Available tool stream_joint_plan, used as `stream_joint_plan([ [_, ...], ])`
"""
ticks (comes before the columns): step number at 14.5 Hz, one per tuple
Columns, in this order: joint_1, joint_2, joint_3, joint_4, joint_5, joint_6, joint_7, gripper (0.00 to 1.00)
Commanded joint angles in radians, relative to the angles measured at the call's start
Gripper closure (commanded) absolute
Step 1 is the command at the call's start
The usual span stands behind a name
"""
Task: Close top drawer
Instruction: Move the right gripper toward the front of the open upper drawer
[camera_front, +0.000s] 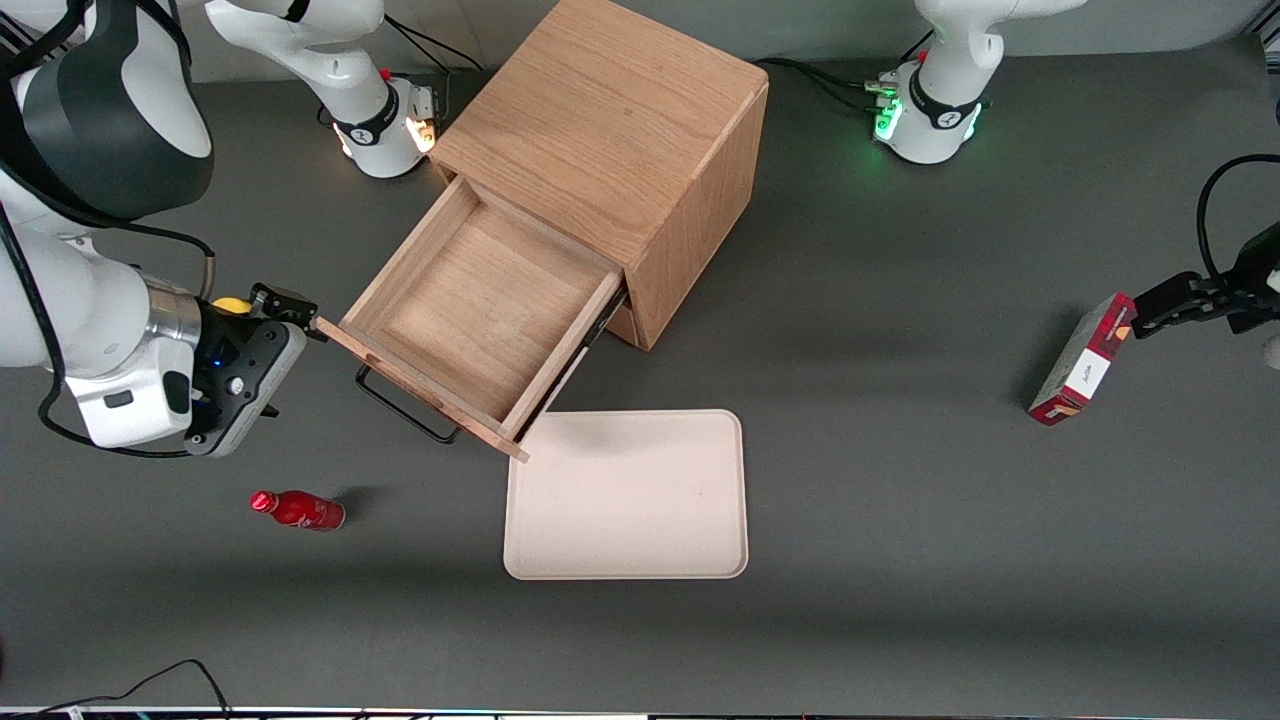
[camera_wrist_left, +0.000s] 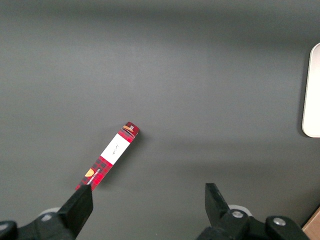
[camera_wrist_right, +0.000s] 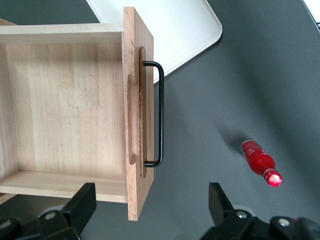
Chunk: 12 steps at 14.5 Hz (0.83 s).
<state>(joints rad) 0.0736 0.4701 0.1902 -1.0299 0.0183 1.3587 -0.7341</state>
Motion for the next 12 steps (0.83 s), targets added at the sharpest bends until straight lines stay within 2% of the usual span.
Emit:
stream_joint_plan([
  [1, -0.005, 0.045, 0.000, 0.037, 0.008, -0.020, -0.028, 0.00],
  [5, -0.021, 0.140, -0.005, 0.037, 0.037, -0.015, 0.011, 0.00],
  [12, -0.020, 0.188, -0.003, -0.022, 0.069, 0.077, 0.061, 0.00],
])
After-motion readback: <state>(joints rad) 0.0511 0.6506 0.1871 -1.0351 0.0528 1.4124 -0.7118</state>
